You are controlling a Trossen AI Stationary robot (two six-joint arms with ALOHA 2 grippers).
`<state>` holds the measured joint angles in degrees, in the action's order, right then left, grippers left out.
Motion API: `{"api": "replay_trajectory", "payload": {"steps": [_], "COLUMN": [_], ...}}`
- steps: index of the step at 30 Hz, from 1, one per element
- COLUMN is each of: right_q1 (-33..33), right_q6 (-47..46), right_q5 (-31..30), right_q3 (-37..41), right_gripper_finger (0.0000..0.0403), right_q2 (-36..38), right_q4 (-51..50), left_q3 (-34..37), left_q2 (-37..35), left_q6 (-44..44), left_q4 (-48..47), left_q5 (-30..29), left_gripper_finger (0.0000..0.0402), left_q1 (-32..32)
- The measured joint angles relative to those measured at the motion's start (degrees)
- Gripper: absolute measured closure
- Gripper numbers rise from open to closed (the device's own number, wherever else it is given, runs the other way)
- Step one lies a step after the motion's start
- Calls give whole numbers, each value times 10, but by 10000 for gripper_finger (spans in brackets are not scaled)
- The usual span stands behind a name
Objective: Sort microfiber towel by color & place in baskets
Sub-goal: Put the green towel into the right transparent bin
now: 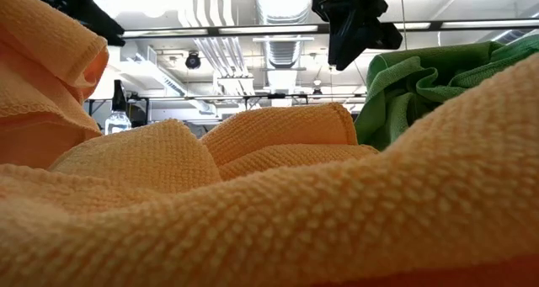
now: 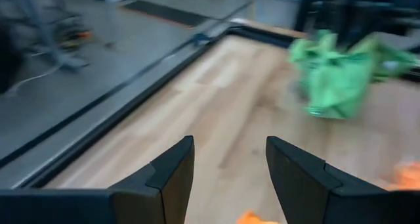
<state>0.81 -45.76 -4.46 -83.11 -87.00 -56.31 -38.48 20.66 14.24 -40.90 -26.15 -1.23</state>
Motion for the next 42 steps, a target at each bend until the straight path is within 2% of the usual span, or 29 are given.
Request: {"api": "replay_trajectory", "payload": {"steps": [2, 5, 17, 27, 37, 39, 42], "right_q1": [0, 0, -1, -1, -1, -1, -1], "right_q6": [3, 8, 24, 31, 57, 62, 73], "right_q5": [0, 0, 0, 0, -1, -1, -1], "right_q3": [0, 0, 0, 0, 0, 0, 0], "right_gripper_finger": [316, 316, 316, 316, 316, 316, 316], "right_q2": [0, 0, 0, 0, 0, 0, 0], "right_q4": [0, -2, -2, -4, -4, -4, -4], "left_q3": [-8, -12, -12, -12, -14, -16, -16], "left_q2": [3, 3, 13, 79, 126, 133, 144], "left_q6": [12, 15, 13, 13, 34, 37, 41], "left_q4": [-18, -26, -27, -31, -33, -33, -33], "left_q5": [-27, -29, 11, 18, -45, -42, 1], "left_gripper_finger": [228, 228, 228, 228, 228, 228, 228], "left_q1": [0, 0, -1, -1, -1, -1, 0]}}
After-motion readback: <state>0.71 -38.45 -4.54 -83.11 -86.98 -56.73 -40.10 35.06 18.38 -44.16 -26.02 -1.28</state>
